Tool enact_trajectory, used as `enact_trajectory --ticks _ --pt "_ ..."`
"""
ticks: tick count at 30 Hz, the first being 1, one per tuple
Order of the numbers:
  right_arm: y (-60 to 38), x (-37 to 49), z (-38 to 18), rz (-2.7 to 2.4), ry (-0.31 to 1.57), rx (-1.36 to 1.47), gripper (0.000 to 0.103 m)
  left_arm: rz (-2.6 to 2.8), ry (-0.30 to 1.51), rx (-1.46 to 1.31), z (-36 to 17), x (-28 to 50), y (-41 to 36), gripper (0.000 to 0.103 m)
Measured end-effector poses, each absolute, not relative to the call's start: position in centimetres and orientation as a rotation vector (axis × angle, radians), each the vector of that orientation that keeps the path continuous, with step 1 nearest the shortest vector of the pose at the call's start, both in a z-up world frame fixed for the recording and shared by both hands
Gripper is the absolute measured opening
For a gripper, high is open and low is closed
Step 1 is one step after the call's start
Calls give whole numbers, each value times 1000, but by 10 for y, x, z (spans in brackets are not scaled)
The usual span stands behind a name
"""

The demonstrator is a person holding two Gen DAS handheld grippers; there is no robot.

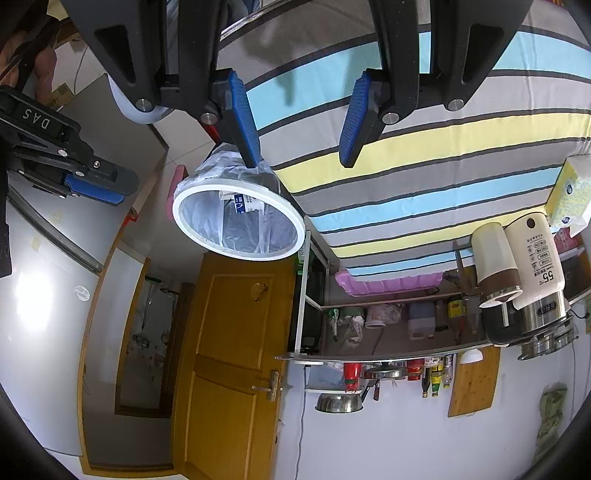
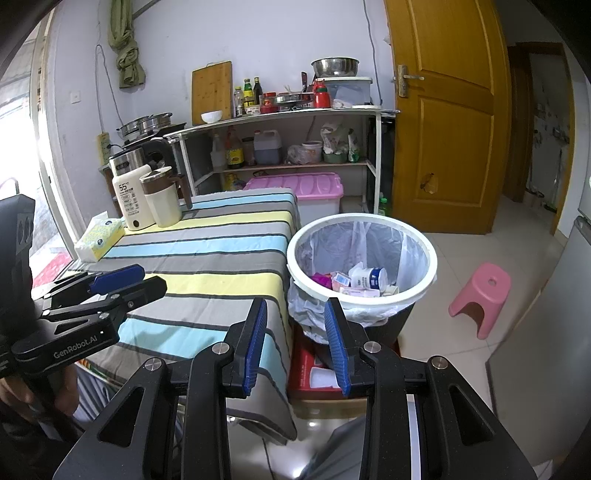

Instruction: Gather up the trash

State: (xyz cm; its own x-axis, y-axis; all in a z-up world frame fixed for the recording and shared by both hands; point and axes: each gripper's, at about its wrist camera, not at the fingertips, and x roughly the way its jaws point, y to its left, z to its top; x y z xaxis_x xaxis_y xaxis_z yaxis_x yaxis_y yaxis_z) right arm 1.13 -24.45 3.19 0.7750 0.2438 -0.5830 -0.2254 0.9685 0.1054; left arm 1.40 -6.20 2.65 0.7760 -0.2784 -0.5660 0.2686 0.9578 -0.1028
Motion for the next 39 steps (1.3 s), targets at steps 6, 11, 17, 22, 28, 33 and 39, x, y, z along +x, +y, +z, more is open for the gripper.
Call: enact_trajectory --ticks 6,11,17,22,28,33,39 --pt "-244 11 32 255 636 30 34 -295 614 -15 27 14 -62 44" --pt "-244 11 32 255 636 30 34 -295 613 -16 28 14 -60 44" --pt "-244 11 32 254 635 29 34 -293 613 -17 28 15 -59 44" --pt "-243 10 32 253 638 30 34 -292 613 -18 29 15 -57 44" --pt "-242 10 32 253 636 29 34 -290 615 -20 28 15 -56 44" --pt "-242 10 32 254 636 29 34 -285 617 -19 27 15 -56 44" --pt "-242 10 32 255 637 29 34 -286 617 -18 26 15 -56 44"
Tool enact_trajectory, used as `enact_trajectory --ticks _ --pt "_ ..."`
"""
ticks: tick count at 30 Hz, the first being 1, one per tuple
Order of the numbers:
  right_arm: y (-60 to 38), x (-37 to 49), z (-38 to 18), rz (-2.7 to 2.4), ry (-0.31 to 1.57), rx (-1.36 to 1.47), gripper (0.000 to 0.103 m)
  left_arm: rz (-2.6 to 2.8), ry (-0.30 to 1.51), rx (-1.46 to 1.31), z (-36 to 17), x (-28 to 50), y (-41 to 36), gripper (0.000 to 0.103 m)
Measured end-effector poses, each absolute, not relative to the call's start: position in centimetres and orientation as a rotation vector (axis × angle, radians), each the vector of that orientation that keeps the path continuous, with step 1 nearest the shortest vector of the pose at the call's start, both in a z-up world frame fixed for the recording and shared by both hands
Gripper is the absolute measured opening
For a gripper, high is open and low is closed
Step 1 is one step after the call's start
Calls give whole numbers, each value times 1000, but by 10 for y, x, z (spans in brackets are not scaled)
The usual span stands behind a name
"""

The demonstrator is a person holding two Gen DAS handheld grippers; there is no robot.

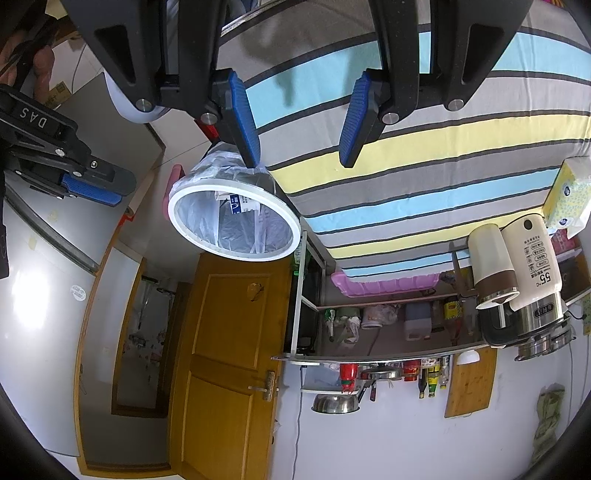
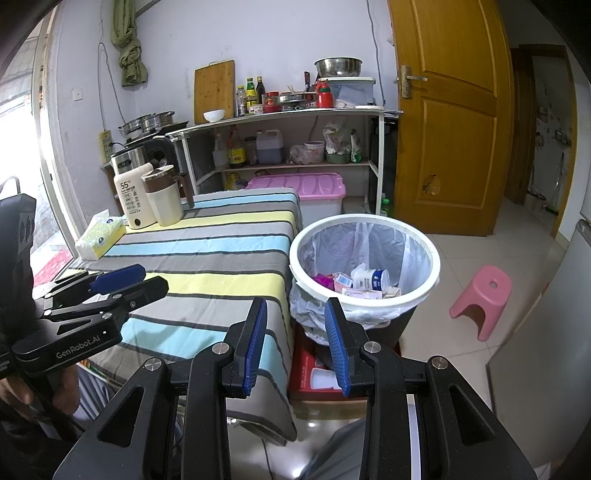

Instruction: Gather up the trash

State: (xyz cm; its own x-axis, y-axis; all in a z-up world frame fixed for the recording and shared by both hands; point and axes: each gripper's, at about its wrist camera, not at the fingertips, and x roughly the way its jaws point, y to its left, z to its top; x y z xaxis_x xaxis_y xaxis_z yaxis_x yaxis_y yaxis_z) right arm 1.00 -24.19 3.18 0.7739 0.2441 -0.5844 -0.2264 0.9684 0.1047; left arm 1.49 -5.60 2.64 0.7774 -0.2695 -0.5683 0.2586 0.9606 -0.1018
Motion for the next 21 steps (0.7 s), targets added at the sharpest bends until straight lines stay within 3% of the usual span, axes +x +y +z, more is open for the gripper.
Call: enact_trajectory --ticks 21 --pt "-240 10 32 255 638 29 34 -276 623 -15 23 13 -56 44"
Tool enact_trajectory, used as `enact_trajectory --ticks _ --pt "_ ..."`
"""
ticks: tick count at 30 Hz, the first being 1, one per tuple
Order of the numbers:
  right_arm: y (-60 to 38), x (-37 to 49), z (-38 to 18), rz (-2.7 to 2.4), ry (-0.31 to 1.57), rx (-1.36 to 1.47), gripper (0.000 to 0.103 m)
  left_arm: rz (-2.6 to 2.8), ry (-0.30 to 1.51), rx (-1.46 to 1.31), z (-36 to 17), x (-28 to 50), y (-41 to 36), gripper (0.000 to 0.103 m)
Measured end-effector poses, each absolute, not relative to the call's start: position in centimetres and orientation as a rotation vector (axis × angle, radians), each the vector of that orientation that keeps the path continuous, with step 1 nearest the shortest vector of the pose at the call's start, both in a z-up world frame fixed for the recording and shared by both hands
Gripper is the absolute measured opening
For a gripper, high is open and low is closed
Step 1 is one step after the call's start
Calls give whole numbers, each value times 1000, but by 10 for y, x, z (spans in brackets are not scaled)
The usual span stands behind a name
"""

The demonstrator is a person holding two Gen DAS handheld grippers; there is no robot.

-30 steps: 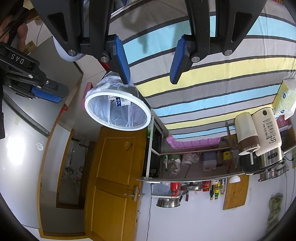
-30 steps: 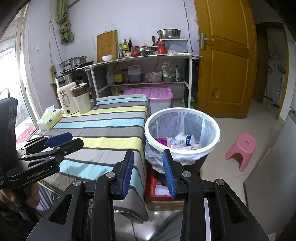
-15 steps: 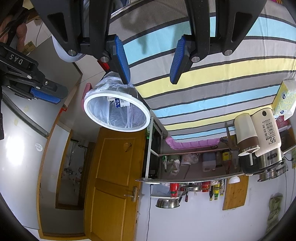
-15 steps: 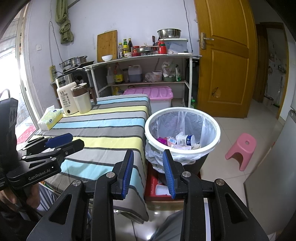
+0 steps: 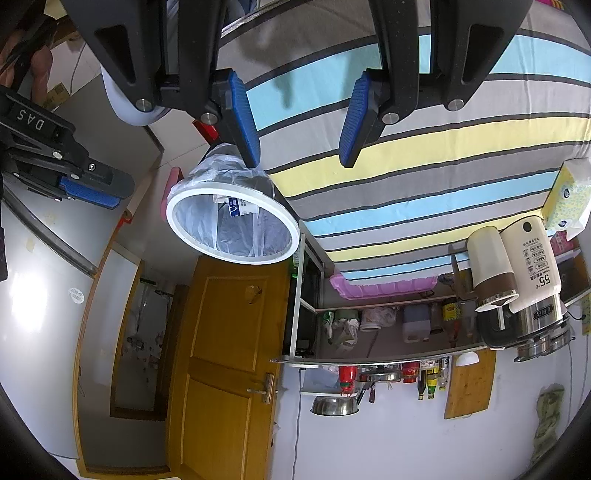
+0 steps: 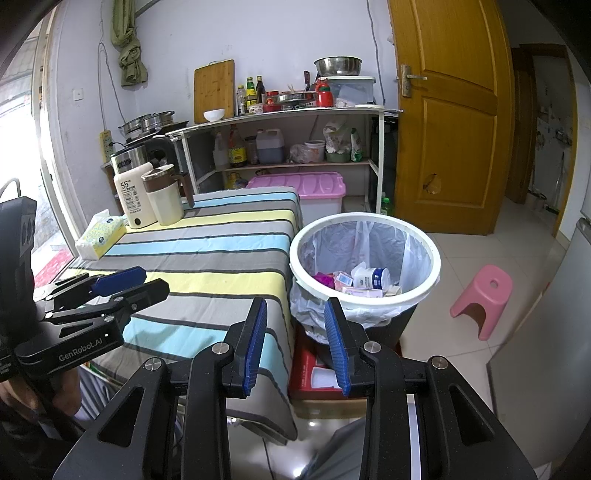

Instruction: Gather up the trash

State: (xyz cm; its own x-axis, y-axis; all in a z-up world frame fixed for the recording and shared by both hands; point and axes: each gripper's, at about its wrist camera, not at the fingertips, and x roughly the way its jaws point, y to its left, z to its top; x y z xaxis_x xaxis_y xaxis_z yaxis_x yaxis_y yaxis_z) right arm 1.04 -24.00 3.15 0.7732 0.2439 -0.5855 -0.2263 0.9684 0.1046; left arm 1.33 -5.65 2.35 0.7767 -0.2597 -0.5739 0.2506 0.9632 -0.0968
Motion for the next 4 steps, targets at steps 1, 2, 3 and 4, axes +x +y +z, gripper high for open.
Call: enact_trajectory --ticks 1,2,3,4 --pt "-240 10 32 254 638 29 34 -277 624 -15 23 13 -57 44" --pt "-240 10 31 255 639 29 34 -278 625 -16 23 13 -57 44" --pt "-240 10 31 255 639 29 34 -277 625 -15 23 13 -58 44" --pt "-240 10 31 255 638 28 34 -278 626 -15 23 14 -58 44"
